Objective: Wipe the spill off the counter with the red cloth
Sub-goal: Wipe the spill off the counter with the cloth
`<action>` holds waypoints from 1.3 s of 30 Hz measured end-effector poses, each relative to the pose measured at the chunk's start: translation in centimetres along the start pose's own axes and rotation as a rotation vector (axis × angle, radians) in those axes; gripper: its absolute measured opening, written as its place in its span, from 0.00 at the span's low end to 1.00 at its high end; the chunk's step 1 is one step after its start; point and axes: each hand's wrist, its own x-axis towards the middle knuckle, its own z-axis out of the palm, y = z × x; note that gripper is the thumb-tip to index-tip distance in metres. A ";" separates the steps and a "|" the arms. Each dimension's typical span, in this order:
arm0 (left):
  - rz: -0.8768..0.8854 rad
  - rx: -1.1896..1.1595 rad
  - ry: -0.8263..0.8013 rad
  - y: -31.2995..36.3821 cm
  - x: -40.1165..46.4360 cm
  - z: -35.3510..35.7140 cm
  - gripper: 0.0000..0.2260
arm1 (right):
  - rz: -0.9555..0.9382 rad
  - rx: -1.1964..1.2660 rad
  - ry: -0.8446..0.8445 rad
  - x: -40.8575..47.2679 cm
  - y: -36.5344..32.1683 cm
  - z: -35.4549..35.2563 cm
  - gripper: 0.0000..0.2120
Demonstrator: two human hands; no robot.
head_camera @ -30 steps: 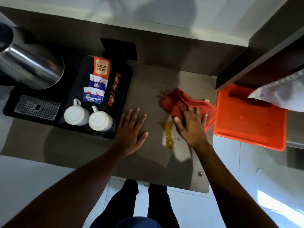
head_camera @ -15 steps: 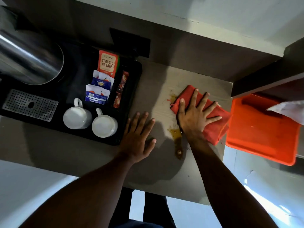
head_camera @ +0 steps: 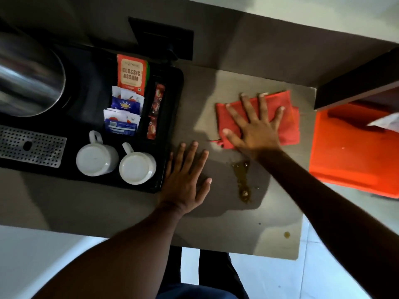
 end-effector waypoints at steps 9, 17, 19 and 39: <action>-0.001 -0.005 0.005 0.2 0.2 -0.4 0.33 | 0.416 0.178 0.087 4.1 -4.0 -0.6 0.37; 0.021 0.014 0.017 0.0 0.3 0.3 0.34 | 0.091 0.024 0.094 2.2 3.1 -0.2 0.38; 0.020 0.008 0.015 0.0 0.0 0.5 0.34 | 0.281 0.083 0.141 3.5 1.5 -0.3 0.37; 0.019 -0.027 -0.022 0.5 -0.1 -1.1 0.34 | 0.136 0.046 0.096 -10.6 -2.9 3.7 0.37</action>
